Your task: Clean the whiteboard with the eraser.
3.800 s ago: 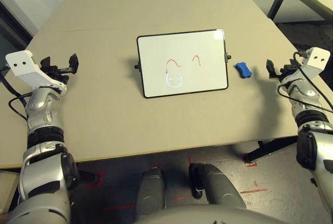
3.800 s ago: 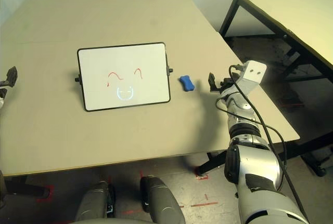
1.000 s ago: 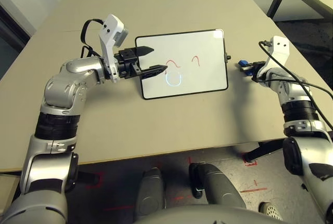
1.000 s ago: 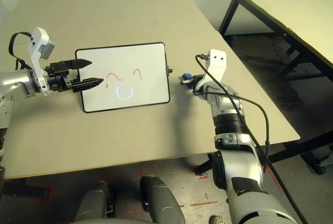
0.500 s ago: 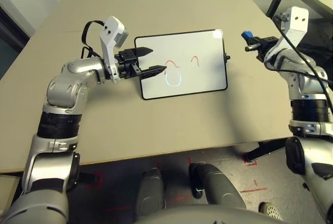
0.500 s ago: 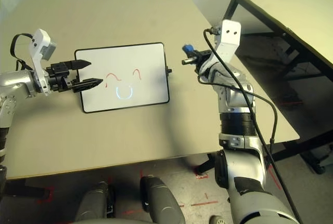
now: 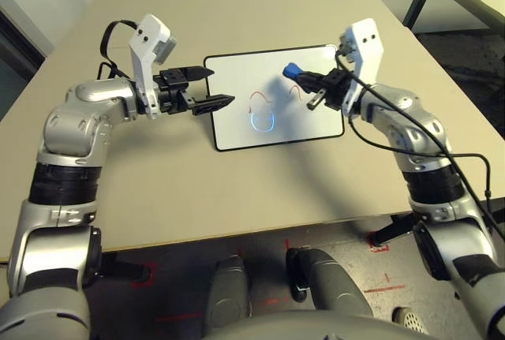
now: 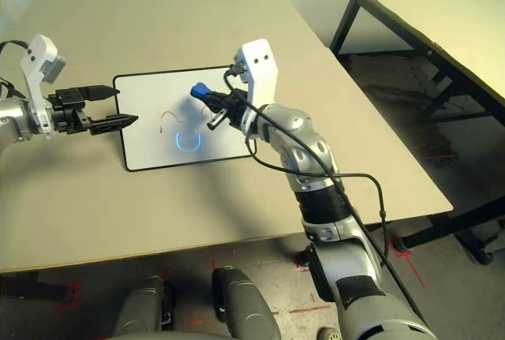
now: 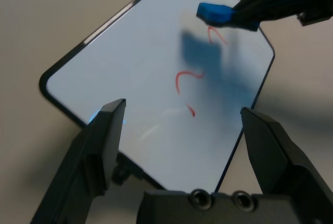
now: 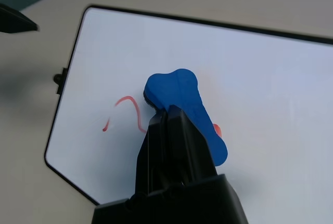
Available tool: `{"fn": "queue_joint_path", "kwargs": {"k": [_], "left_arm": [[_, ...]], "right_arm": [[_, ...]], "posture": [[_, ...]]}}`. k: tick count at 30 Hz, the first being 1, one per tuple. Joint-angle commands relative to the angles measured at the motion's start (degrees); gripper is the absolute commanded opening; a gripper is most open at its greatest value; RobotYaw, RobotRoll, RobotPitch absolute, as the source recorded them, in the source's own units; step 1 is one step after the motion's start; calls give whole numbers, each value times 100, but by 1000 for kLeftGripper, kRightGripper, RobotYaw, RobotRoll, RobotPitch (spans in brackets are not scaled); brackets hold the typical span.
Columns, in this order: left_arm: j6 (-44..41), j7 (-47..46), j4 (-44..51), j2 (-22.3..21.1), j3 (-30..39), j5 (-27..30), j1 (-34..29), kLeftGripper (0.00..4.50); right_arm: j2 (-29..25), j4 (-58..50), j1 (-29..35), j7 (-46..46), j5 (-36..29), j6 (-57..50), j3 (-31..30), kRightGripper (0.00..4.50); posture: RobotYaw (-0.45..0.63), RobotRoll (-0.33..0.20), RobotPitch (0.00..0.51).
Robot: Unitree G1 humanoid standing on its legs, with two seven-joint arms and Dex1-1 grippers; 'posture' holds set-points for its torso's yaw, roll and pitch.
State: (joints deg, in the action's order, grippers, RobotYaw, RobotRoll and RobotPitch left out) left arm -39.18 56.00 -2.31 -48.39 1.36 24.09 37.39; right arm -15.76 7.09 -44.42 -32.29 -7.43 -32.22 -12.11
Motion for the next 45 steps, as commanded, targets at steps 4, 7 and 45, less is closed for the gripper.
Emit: {"fn": "queue_joint_path", "kwargs": {"k": [4,7,45], "left_arm": [[-444,53,423,-225,59,94,-243,4500],[-590,-6,614,-226,111,145,-309,4500],[-969,30,914,-220,25,297,-354,4500]], "right_arm": [[593,1045,-505,79,311,765,-182,37],[809,1373,-623,16,393,993,-225,37],[1090,2384,-594,798,684,1736,263,37]], "posture": [[-36,0,106],[-26,0,107],[-28,0,111]]}}
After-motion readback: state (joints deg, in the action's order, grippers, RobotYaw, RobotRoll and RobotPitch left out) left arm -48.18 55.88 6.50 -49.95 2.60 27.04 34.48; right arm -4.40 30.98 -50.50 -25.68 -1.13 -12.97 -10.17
